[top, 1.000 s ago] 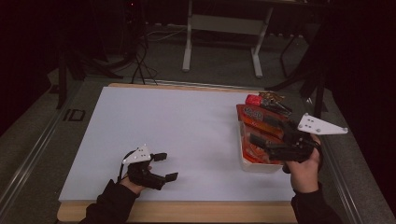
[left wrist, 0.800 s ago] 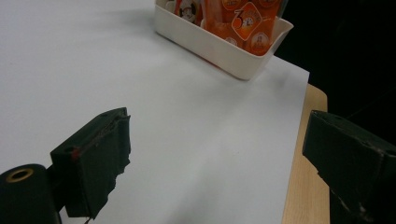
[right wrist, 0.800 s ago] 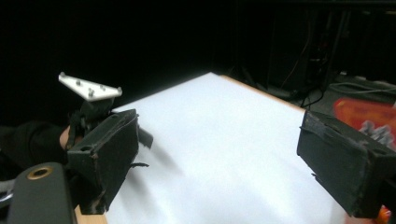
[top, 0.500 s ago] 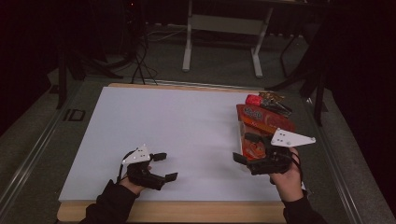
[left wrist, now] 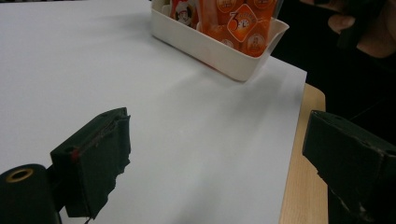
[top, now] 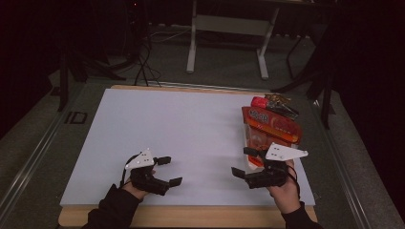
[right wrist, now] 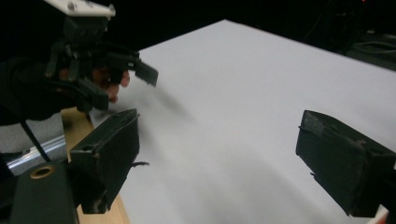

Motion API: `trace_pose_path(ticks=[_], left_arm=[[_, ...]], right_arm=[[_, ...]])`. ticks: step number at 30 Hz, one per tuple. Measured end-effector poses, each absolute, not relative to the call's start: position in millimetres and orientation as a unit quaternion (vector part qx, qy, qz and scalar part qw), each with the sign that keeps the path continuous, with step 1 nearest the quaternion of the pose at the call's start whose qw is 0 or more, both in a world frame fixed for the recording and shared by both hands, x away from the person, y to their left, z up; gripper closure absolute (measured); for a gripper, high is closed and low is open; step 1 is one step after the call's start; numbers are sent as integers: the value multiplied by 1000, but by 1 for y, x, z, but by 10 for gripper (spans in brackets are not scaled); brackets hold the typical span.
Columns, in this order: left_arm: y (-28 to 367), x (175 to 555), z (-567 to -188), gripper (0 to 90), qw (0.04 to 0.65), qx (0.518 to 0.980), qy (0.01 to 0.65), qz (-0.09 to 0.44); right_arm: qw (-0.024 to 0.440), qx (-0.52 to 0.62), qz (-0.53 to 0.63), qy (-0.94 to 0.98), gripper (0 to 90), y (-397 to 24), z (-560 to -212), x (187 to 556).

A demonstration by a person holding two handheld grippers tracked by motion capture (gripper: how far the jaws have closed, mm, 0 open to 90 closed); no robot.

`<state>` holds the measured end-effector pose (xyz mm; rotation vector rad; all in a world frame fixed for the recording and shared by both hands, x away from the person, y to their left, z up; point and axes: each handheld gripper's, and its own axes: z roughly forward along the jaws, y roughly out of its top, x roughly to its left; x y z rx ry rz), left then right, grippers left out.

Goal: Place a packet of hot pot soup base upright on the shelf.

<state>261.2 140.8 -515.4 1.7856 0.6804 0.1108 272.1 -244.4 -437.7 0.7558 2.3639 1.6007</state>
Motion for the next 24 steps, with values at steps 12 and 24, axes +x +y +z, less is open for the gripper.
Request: trace_pose_path(ticks=[12, 24], left_arm=[[140, 259, -514, 84, 576, 765, 285, 52], [139, 258, -514, 84, 574, 767, 280, 53]], right_arm=[[98, 252, 508, 818, 134, -241, -459, 271], [97, 257, 481, 833, 136, -247, -477, 267]])
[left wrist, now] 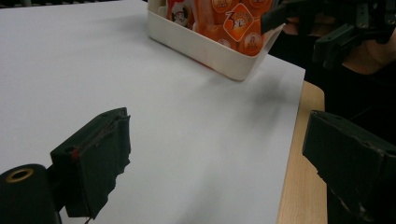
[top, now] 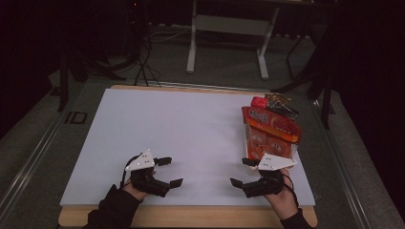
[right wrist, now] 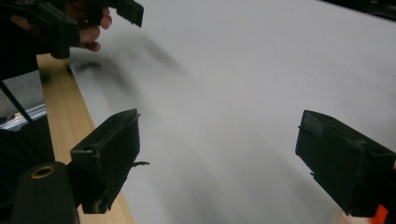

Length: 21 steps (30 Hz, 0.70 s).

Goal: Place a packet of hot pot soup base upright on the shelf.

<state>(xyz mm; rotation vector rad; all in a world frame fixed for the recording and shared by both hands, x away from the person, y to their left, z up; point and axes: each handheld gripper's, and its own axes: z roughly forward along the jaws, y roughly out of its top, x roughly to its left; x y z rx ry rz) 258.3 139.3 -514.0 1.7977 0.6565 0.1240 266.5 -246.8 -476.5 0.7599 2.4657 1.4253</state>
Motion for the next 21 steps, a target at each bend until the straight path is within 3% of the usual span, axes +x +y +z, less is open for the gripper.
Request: trace_pose_path(ticks=[21], left_arm=[[140, 258, -516, 84, 575, 766, 282, 61]], right_arm=[[116, 257, 452, 846, 136, -246, -486, 267]])
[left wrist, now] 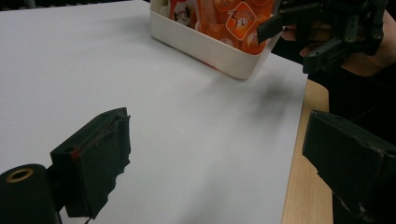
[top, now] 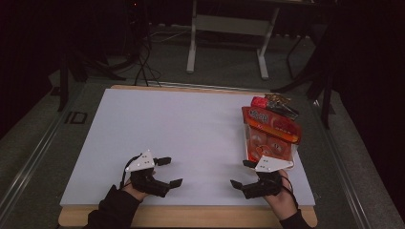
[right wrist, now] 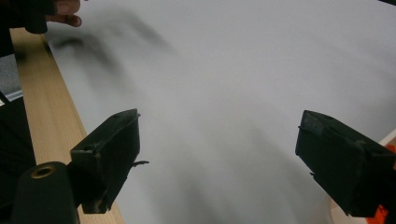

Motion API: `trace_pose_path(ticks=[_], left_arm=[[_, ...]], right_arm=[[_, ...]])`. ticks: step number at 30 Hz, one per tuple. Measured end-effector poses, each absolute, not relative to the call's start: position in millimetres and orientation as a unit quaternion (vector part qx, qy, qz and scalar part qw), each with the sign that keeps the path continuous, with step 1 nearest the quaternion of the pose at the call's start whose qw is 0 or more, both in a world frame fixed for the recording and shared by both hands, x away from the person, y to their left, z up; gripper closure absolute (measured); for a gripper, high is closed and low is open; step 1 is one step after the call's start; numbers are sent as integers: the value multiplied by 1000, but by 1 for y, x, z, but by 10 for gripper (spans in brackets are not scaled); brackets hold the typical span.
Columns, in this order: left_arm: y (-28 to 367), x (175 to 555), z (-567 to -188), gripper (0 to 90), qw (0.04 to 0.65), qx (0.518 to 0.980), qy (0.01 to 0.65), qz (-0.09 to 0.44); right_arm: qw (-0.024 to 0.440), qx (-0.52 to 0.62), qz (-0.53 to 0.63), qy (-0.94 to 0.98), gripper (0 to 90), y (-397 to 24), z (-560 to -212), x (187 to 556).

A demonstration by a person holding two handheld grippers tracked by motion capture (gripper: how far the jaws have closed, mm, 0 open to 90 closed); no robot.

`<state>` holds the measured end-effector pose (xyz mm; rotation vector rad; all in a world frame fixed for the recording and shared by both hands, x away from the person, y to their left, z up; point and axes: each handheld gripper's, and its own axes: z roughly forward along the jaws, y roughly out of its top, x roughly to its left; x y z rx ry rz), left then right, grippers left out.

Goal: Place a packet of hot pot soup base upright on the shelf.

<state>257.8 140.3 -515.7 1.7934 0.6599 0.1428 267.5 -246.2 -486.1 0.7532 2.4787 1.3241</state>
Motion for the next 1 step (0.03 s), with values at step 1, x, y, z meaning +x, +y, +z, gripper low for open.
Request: trace_pose_path(ticks=[1], left_arm=[[140, 258, -516, 84, 574, 766, 281, 62]], right_arm=[[117, 256, 452, 846, 136, -246, -486, 267]])
